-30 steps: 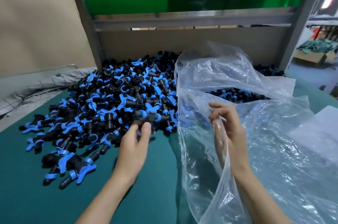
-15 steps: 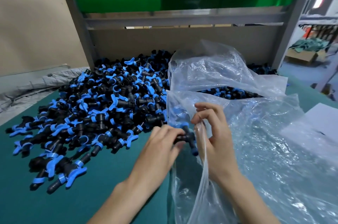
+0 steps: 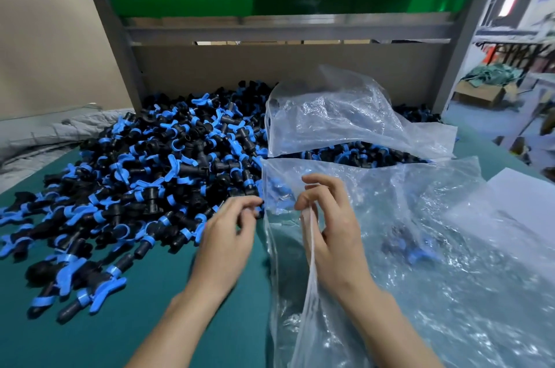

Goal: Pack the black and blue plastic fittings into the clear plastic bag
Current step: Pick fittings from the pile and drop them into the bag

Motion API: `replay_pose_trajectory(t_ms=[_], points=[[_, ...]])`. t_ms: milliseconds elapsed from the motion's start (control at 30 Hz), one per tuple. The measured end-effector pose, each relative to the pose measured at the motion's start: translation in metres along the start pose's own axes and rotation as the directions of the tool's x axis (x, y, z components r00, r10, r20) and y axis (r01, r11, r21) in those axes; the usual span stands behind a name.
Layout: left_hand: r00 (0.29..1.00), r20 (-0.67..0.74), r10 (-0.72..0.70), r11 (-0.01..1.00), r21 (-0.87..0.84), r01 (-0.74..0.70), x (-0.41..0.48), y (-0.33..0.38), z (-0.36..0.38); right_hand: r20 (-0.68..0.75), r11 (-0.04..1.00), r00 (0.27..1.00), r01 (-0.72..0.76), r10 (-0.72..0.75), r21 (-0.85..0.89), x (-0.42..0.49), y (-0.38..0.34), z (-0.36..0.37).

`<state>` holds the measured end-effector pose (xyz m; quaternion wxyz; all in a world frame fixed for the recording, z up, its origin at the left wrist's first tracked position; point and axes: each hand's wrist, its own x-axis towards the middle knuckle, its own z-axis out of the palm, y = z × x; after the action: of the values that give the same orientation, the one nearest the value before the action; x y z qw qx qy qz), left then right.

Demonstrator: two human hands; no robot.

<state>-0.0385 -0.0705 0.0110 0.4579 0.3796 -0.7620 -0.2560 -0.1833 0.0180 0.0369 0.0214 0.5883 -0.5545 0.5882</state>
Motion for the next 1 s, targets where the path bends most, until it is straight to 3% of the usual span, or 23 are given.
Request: replay_pose_trajectory(t_ms=[133, 267, 433, 733, 833, 900, 933, 1000], points=[[0.989, -0.133, -0.06, 0.902, 0.418, 0.111, 0.001, -0.024, -0.014, -0.065, 0.999, 0.998, -0.003, 0.005, 0.033, -0.005, 0.005, 0.0], [0.994, -0.074, -0.083, 0.751, 0.651, 0.111, 0.0, -0.025, -0.009, -0.117, 0.999, 0.993, -0.011, 0.016, 0.043, -0.003, 0.007, -0.001], [0.999, -0.044, 0.032, 0.708, 0.706, 0.009, 0.008, -0.024, 0.001, -0.131, 0.998, 0.99, -0.042, 0.048, 0.047, -0.002, 0.011, 0.0], [0.999, -0.024, 0.03, 0.715, 0.699, -0.004, 0.013, -0.026, 0.004, -0.098, 0.998, 0.993, -0.058, 0.059, 0.012, -0.004, 0.015, 0.004], [0.999, -0.035, 0.034, 0.839, 0.544, -0.01, 0.011, -0.024, 0.003, -0.096, 0.998, 0.993, -0.069, 0.07, 0.012, -0.005, 0.016, 0.003], [0.992, -0.09, -0.093, 0.976, 0.189, 0.109, 0.01, -0.02, 0.0, -0.1, 0.996, 0.991, -0.083, 0.085, 0.022, -0.005, 0.016, 0.003], [0.981, -0.094, -0.17, 0.985, -0.006, 0.17, 0.011, -0.017, -0.001, -0.103, 0.996, 0.991, -0.088, 0.091, 0.029, -0.005, 0.016, 0.002], [0.951, -0.095, -0.296, 0.91, -0.33, 0.25, 0.013, -0.01, -0.001, -0.11, 0.996, 0.99, -0.088, 0.09, 0.028, -0.003, 0.016, 0.002]])
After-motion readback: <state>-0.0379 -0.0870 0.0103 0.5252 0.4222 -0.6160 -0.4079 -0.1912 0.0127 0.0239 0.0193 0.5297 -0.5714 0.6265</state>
